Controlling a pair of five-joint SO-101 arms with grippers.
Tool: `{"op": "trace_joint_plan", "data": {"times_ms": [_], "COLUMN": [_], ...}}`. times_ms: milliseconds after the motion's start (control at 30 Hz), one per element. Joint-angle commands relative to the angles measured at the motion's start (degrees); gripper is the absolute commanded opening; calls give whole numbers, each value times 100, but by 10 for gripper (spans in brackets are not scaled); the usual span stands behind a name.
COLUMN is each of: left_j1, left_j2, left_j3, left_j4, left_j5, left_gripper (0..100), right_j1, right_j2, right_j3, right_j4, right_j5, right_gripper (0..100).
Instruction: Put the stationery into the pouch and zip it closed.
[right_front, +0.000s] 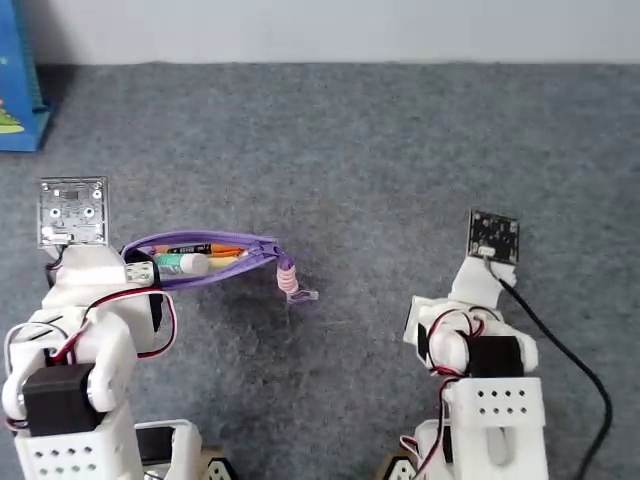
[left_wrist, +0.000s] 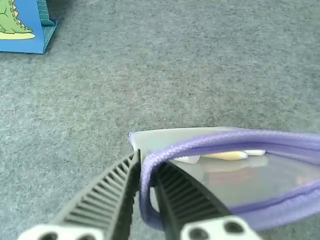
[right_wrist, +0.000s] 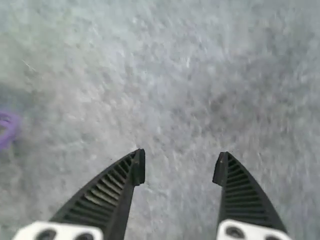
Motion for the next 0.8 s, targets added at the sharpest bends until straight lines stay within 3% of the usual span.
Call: {"op": "trace_joint_plan", "data": {"times_ms": [0, 533, 767], "left_j1": [-9, -9, -9], "left_j2": [62, 70, 70], "left_j3": [13, 224, 233], "left_j4": [-132, -141, -141], "left_j5": [26, 18, 18], "left_gripper": [13, 13, 13], "right_j1": [75, 40, -154], "right_j2": [-101, -92, 365], "right_j3": [229, 88, -589], "right_j4": [-13, -215, 382], "right_j5": [158, 167, 264], "right_gripper": [212, 212, 212]}}
